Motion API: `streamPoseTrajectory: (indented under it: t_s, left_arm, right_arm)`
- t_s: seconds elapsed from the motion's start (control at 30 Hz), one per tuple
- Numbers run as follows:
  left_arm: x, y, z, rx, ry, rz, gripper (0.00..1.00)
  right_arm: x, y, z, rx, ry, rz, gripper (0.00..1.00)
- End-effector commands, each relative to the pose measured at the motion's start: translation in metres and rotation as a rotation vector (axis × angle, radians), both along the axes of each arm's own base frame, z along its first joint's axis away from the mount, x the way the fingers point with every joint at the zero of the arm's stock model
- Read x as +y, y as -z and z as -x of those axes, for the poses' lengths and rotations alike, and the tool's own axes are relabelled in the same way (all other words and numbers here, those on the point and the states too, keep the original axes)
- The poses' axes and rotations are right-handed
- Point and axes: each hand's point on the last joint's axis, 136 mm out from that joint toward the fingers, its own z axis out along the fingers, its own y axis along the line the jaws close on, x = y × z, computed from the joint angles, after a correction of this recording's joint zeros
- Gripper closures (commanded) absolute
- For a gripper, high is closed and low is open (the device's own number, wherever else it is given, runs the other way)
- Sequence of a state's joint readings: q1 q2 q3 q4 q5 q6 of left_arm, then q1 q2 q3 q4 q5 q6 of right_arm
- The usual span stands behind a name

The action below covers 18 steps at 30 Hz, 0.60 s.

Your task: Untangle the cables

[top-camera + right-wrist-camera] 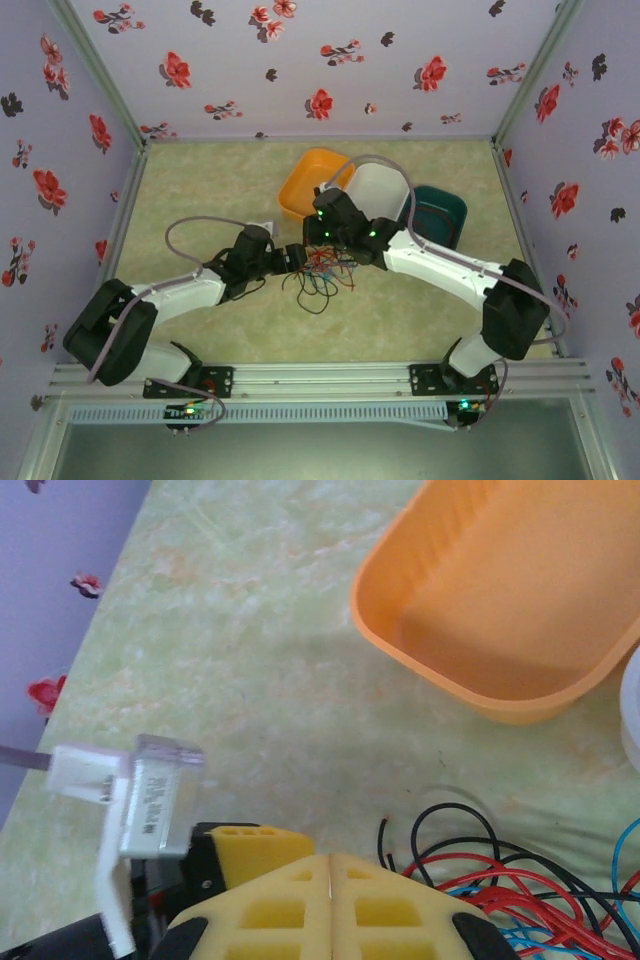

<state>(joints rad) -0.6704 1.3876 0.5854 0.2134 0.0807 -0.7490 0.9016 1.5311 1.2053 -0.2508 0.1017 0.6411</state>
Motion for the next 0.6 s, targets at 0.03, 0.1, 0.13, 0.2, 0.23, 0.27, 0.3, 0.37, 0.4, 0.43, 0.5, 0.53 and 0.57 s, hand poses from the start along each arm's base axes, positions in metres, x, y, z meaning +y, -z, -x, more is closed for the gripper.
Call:
streamPoseTrajectory:
  t_s: [0.03,0.1,0.13,0.2,0.23,0.27,0.3,0.37,0.4,0.43,0.5,0.53,0.57]
  left_arm:
    - [-0.009,-0.011,0.007,-0.064,0.075,0.013,0.20]
    - [-0.012,-0.017,0.009,-0.089,0.096,0.014,0.20]
    - [-0.014,-0.020,0.010,-0.101,0.107,0.016,0.21]
    - [-0.018,-0.028,0.013,-0.135,0.133,0.021,0.21]
    - [-0.019,-0.032,0.013,-0.154,0.144,0.023,0.21]
    - [-0.021,-0.036,0.014,-0.176,0.155,0.025,0.21]
    - [-0.023,-0.040,0.014,-0.193,0.163,0.030,0.21]
    - [-0.026,-0.048,0.013,-0.226,0.174,0.039,0.21]
    - [-0.026,-0.051,0.013,-0.240,0.180,0.042,0.21]
    - [-0.027,-0.053,0.013,-0.250,0.182,0.046,0.21]
    - [-0.029,-0.059,0.013,-0.277,0.184,0.064,0.21]
    - [-0.029,-0.061,0.013,-0.286,0.184,0.071,0.22]
    - [-0.030,-0.062,0.013,-0.295,0.182,0.080,0.22]
  right_arm:
    - [0.004,-0.048,0.000,-0.121,-0.014,-0.057,1.00]
    - [0.006,-0.058,0.002,-0.136,-0.024,-0.073,1.00]
    - [0.007,-0.063,0.003,-0.146,-0.029,-0.080,1.00]
    - [0.010,-0.077,0.006,-0.173,-0.045,-0.093,1.00]
    - [0.010,-0.083,0.006,-0.185,-0.047,-0.096,1.00]
    - [0.010,-0.088,0.007,-0.195,-0.047,-0.099,1.00]
    - [0.009,-0.093,0.007,-0.204,-0.047,-0.103,1.00]
    - [0.007,-0.103,0.007,-0.222,-0.041,-0.106,1.00]
    - [0.005,-0.107,0.007,-0.232,-0.040,-0.101,1.00]
    - [0.003,-0.111,0.007,-0.242,-0.039,-0.098,1.00]
    - [-0.002,-0.120,0.007,-0.264,-0.033,-0.091,1.00]
    - [-0.004,-0.125,0.008,-0.277,-0.030,-0.090,1.00]
    - [-0.008,-0.129,0.007,-0.291,-0.023,-0.084,1.00]
